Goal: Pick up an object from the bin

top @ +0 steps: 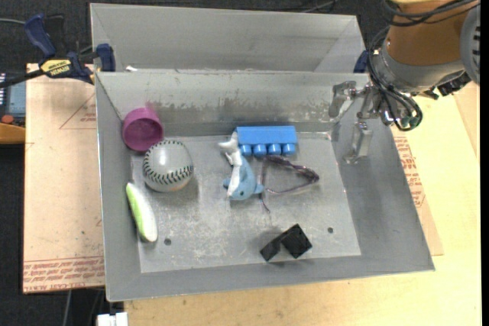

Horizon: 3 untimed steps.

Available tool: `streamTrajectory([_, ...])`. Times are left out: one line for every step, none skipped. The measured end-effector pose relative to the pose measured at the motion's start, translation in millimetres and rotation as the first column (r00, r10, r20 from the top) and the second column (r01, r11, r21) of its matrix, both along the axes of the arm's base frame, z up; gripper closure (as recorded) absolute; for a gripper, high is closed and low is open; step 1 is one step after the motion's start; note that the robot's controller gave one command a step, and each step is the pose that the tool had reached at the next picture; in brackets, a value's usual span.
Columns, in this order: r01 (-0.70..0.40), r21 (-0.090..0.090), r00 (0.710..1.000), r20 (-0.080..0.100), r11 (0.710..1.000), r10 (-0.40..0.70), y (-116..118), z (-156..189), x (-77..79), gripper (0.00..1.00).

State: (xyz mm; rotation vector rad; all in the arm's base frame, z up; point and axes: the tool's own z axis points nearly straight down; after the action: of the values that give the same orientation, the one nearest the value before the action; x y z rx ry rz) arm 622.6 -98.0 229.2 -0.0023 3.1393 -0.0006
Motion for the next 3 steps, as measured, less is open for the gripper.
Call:
streamTrajectory([0.0, 0.0, 1.0, 0.0, 1.0, 0.0, 0.0, 0.0, 0.0, 0.0])
streamTrajectory([-0.083, 0.0, 0.997, 0.001, 0.997, 0.083, 45.3, -54.2, -6.7, 0.0])
streamTrajectory([-0.001, 0.001, 1.0, 0.006, 1.0, 0.001, 52.7, -60.3, 22.8, 0.0])
